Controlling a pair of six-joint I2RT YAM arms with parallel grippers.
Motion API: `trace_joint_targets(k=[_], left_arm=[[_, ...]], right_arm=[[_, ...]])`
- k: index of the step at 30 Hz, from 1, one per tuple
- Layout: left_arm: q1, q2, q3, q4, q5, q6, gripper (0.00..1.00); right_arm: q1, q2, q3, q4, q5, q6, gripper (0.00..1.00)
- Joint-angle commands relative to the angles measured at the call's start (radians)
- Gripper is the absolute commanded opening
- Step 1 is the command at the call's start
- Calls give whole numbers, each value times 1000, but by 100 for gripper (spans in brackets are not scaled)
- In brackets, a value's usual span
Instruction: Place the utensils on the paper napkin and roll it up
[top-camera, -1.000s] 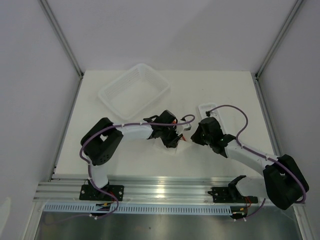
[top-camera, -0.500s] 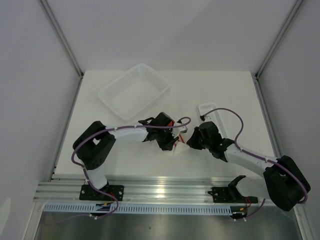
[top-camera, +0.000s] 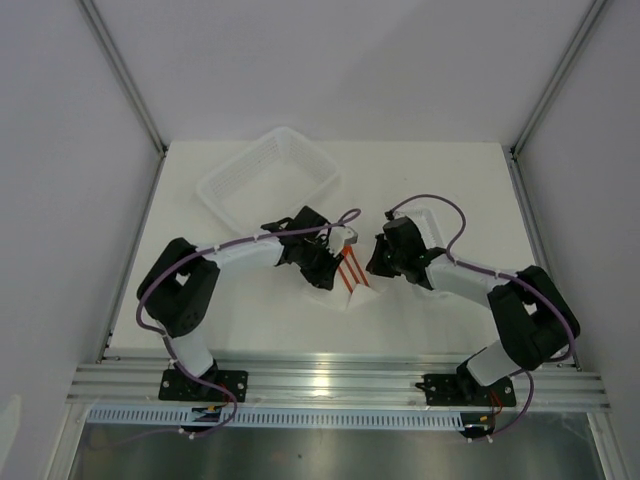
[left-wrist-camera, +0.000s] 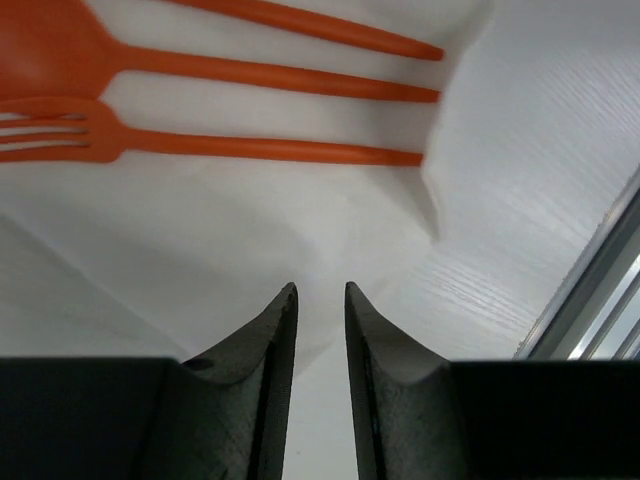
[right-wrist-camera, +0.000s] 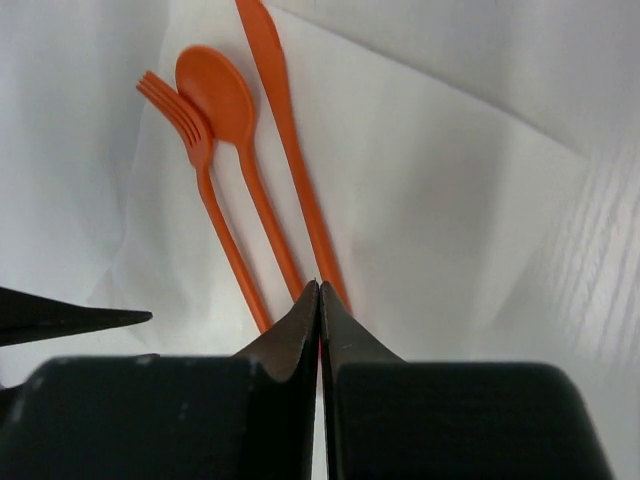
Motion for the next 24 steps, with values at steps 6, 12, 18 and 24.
trace_joint_targets(k=[6,12,18,24], left_arm=[[44,59,24,-60,31,-139,30],[91,146,86,-111,42,-177,31],[115,137,104,-120,-9,-111,31],[125,155,145,-148,-32,-76,31]], right_arm=[[-7,124,77,-24,80,-46,0],[-5,143,56,-47,129,-32,0],[30,147,23,-17,105,17,0],[87,135,5,16,83,83,0]])
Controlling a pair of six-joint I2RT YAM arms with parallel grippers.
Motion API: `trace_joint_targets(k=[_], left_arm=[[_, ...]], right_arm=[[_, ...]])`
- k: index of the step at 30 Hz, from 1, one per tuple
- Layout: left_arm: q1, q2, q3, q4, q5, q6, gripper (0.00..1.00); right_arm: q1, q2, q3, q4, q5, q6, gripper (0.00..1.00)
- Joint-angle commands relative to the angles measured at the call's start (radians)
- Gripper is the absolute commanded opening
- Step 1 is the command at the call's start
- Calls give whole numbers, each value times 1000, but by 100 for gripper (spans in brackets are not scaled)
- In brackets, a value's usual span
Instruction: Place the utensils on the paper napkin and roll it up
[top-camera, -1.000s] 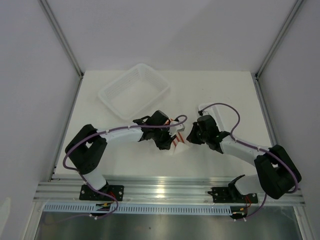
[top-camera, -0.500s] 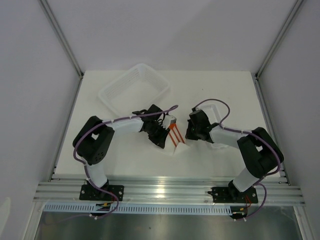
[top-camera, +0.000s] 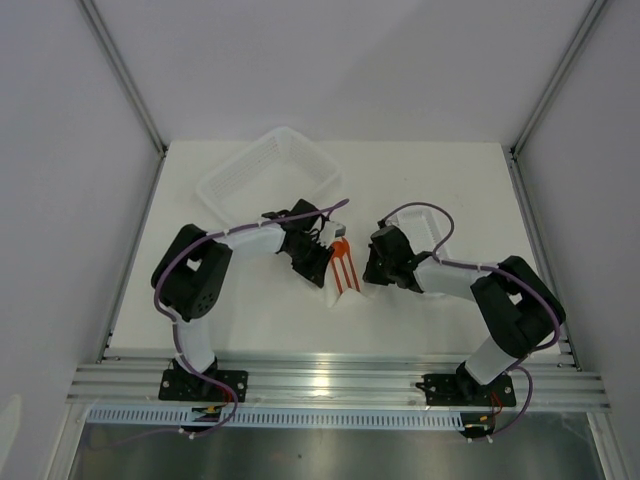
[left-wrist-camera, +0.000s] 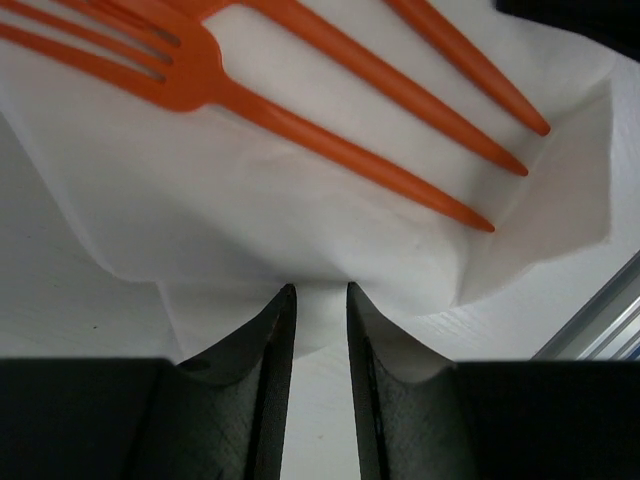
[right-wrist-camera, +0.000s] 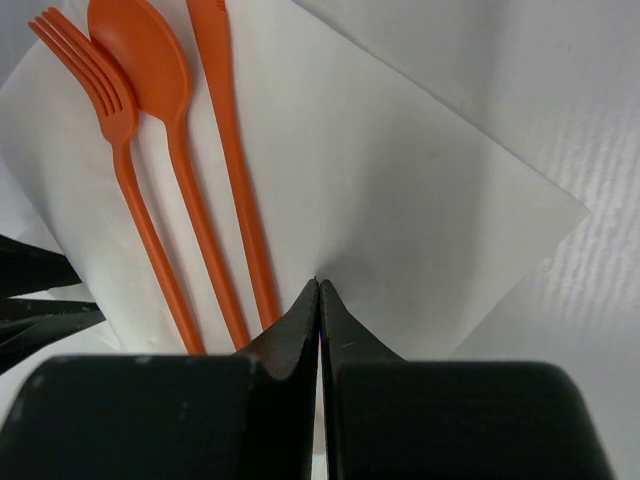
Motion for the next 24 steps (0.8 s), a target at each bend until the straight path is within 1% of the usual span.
trace_joint_targets(k=[1,5,11,14,20,24], left_arm=[[8,5,36,-19,-22,37,31],[7,-18,27,-8,-30,51,31],[14,-59,30,-33,-24,56,31],[19,-88,32,-73,-22,77,31],[46,-114,53,-82,-86,108,31],[34,-131,73,-73,-67,92,31]], right_arm=[[31,-4,-28,9,-1,52,0],[33,-24,-28,0,2,54,0],[24,-41,75,-89,38,-14,0],[18,-45,116,-109,47,-31,0],[-4,-32,124,-46,21,-17,0],[-13,43,153,-16,-16,-31,0]])
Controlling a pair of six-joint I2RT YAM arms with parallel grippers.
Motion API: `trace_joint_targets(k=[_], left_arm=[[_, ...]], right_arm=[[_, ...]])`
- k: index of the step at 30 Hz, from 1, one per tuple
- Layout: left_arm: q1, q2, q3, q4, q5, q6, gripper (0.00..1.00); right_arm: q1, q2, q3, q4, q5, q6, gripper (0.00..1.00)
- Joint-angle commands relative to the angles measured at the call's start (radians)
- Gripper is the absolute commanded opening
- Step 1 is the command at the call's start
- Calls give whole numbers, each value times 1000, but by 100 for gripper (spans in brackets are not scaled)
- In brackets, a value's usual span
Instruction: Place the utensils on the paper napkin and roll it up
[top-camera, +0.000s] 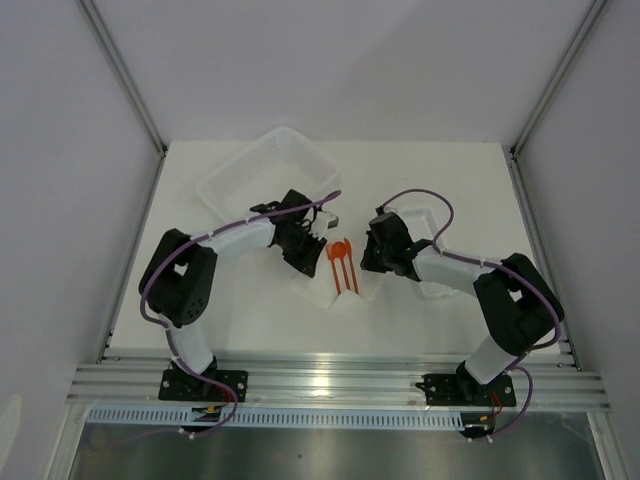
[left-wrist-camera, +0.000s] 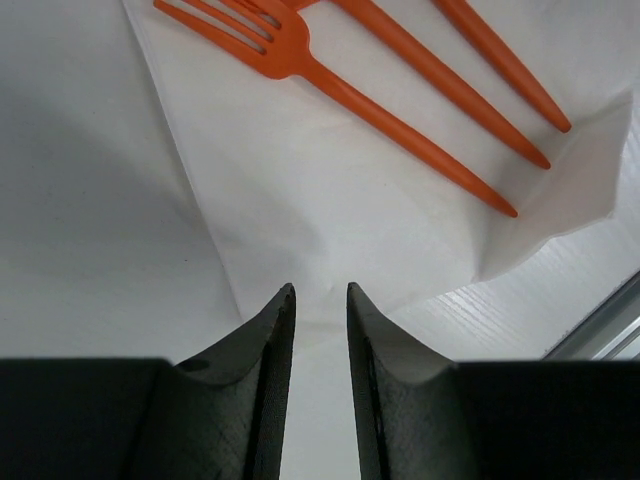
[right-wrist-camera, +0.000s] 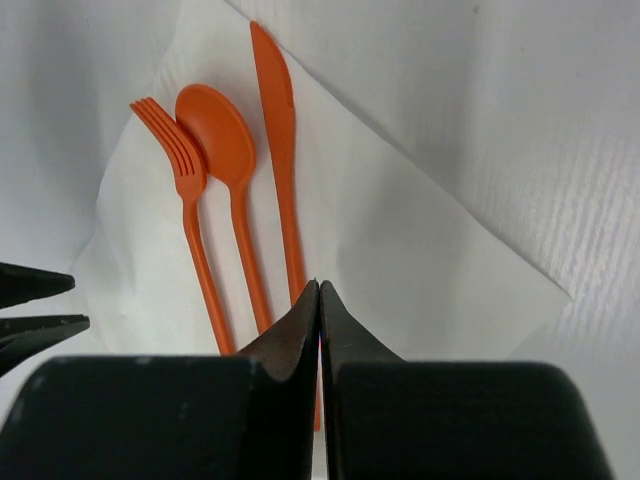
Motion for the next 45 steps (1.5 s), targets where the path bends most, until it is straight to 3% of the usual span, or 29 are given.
trace_joint_targets(k=[1,6,19,45], left_arm=[[-9,-53,68,5,1,2,32],[-29,30,114,13,14,-30,31],[-75,139,191,1,6,-19,32],[-101,233,241,2,3,-24,28]], right_arm=[[-9,58,53,62,-35,-21,0],[-12,111,75,96,-96,-13,0],[-14,118,70,95,-89,-12,0],[-17,138,27,164,-127,11,0]])
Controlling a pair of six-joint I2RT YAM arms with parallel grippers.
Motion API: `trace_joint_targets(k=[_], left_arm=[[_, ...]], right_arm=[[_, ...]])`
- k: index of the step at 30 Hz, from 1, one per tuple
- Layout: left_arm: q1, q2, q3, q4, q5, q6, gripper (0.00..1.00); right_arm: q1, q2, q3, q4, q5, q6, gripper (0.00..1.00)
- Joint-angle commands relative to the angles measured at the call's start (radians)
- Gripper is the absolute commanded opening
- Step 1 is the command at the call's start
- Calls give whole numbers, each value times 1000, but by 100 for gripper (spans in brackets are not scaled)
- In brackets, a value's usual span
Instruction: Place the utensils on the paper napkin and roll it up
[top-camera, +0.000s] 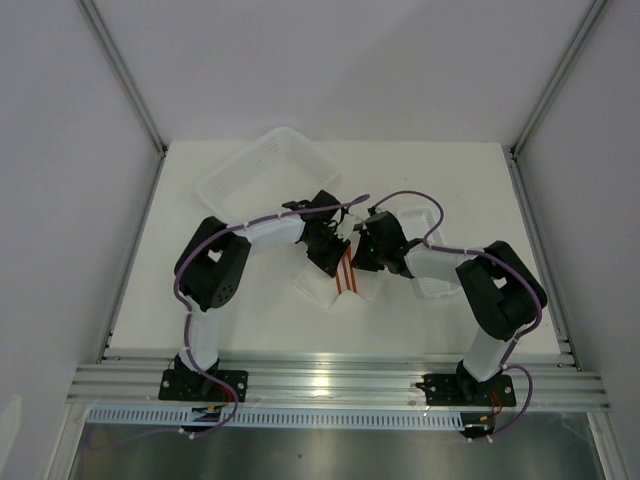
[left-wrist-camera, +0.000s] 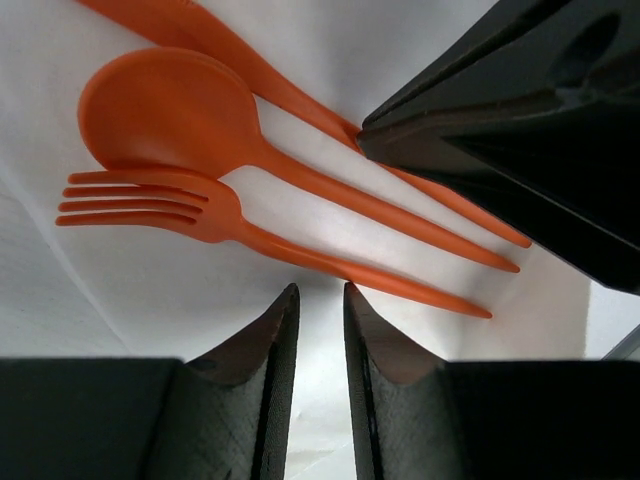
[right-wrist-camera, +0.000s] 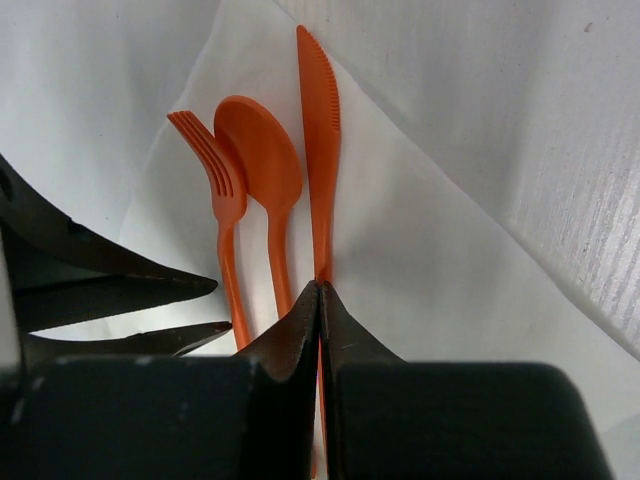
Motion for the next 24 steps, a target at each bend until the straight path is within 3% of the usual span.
trace_joint_targets(k=[1,15,24], left_arm=[[-4,16,38,5,11,-14,29],[-1,-60,9,-9,22,-8,29],[7,-178,-34,-6,10,20,29]], right_arm=[[-2,8,-9,44,-16,10,0],[-12,-81,-6,-10,36,-13,0],[-35,-323,-70,-127,123,-50,0]])
